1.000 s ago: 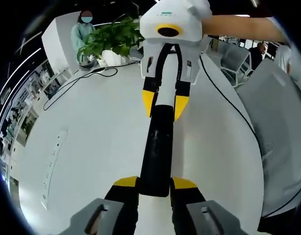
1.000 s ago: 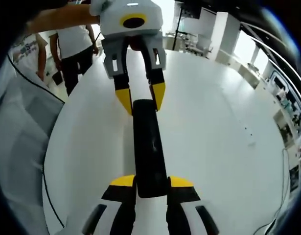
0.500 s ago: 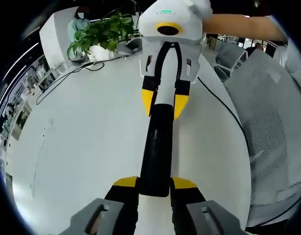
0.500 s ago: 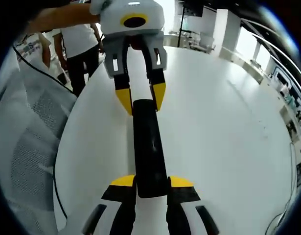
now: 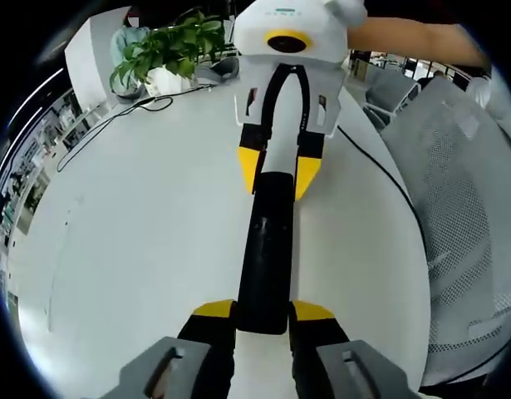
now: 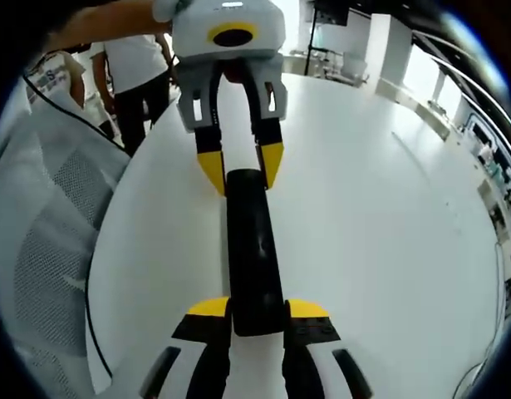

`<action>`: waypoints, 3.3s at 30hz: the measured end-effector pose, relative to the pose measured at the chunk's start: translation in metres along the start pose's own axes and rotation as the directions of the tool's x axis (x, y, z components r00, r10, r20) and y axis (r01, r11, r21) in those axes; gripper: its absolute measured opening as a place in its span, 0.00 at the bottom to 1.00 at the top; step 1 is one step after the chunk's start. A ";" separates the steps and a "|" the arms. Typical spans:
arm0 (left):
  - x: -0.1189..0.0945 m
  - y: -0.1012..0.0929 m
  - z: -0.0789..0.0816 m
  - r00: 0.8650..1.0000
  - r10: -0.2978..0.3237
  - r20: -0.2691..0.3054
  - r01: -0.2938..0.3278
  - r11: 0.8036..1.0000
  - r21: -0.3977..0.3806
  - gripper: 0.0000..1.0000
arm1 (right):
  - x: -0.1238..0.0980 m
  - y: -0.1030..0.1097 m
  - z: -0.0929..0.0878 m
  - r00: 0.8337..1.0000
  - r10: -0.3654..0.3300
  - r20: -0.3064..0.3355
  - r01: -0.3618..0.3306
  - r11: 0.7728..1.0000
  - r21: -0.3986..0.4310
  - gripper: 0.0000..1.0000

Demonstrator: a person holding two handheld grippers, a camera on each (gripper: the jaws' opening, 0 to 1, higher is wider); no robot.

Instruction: Press the specified remote control buttons in sequence, fully releasing each button before pressing the next.

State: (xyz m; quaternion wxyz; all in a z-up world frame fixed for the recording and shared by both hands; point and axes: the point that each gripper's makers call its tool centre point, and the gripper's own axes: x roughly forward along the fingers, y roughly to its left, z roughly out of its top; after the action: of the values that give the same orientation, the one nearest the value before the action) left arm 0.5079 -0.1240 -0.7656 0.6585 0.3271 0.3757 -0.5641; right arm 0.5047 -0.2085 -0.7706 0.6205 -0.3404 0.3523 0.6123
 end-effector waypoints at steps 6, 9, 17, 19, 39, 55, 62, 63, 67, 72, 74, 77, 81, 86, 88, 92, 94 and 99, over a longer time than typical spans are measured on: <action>0.004 -0.001 -0.001 1.000 -0.011 -0.012 0.011 1.000 0.003 0.24 | 0.003 -0.002 -0.003 1.000 0.009 -0.005 -0.009 1.000 0.000 0.21; 0.006 -0.001 -0.001 1.000 -0.013 -0.017 0.013 1.000 0.011 0.24 | 0.004 -0.003 -0.004 1.000 0.010 -0.005 -0.010 1.000 -0.002 0.21; 0.009 -0.001 -0.005 0.999 -0.018 -0.030 0.018 1.000 0.021 0.24 | 0.005 -0.004 -0.003 1.000 0.012 0.004 -0.012 1.000 0.001 0.21; 0.008 -0.001 -0.005 0.999 -0.020 -0.029 0.020 1.000 0.020 0.24 | 0.005 -0.004 -0.004 1.000 0.012 0.006 -0.012 1.000 0.001 0.21; 0.009 -0.002 -0.005 0.999 -0.012 -0.039 0.014 0.999 0.052 0.22 | 0.006 -0.003 -0.006 1.000 0.008 -0.030 -0.010 0.999 -0.042 0.21; 0.008 -0.002 -0.005 0.999 -0.010 -0.040 0.013 0.998 0.063 0.22 | -0.016 -0.001 0.006 1.000 -0.012 0.014 0.013 0.998 -0.069 0.33; 0.008 -0.001 -0.005 0.999 -0.007 -0.048 0.010 0.998 0.056 0.22 | -0.036 -0.008 0.014 0.998 -0.049 0.039 0.054 0.991 -0.119 0.19; 0.008 -0.001 -0.005 0.999 -0.005 -0.049 0.007 0.998 0.056 0.22 | -0.038 -0.009 0.014 0.998 -0.052 0.038 0.056 0.991 -0.125 0.15; 0.008 -0.001 -0.005 0.999 -0.001 -0.049 0.004 0.998 0.060 0.23 | -0.040 -0.013 0.010 0.998 -0.056 0.025 0.059 0.987 -0.148 0.03; 0.008 -0.001 -0.006 0.999 0.000 -0.054 0.003 0.998 0.055 0.23 | -0.038 -0.011 0.005 0.999 -0.048 0.003 0.048 0.986 -0.160 0.00; 0.008 -0.001 -0.006 0.998 0.000 -0.055 0.003 0.999 0.050 0.23 | -0.037 -0.010 0.004 0.999 -0.045 -0.007 0.043 0.985 -0.164 0.00; 0.008 -0.001 -0.006 0.998 -0.001 -0.055 0.003 0.999 0.043 0.23 | -0.035 -0.010 0.003 0.999 -0.045 -0.022 0.040 0.983 -0.181 0.00; 0.008 -0.001 -0.006 0.998 -0.002 -0.055 0.005 0.999 0.045 0.23 | -0.030 -0.008 0.001 0.998 -0.034 -0.058 0.021 0.979 -0.200 0.00; 0.008 -0.001 -0.006 0.999 -0.002 -0.054 0.005 0.999 0.047 0.23 | -0.024 -0.007 -0.003 0.995 -0.020 -0.095 0.005 0.988 -0.157 0.00; 0.008 -0.001 -0.006 0.999 -0.002 -0.055 0.005 0.999 0.049 0.23 | -0.023 -0.007 -0.005 0.995 -0.024 -0.098 0.007 0.986 -0.169 0.00; 0.008 -0.001 -0.005 0.998 -0.002 -0.055 0.005 0.999 0.049 0.23 | -0.020 -0.006 -0.008 0.994 -0.020 -0.108 0.002 0.986 -0.166 0.00; 0.008 -0.001 -0.005 0.998 -0.002 -0.055 0.005 0.999 0.049 0.23 | -0.019 -0.006 -0.010 0.993 -0.019 -0.114 0.000 0.985 -0.170 0.00; 0.009 -0.001 -0.005 0.999 -0.004 -0.054 0.006 0.999 0.049 0.23 | -0.017 -0.005 -0.011 0.993 -0.015 -0.115 -0.005 0.985 -0.175 0.00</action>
State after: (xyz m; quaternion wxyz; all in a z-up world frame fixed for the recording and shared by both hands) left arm 0.5072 -0.1243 -0.7756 0.6386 0.3572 0.3801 -0.5657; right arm 0.5091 -0.2267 -0.7613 0.5685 -0.4293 0.3318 0.6184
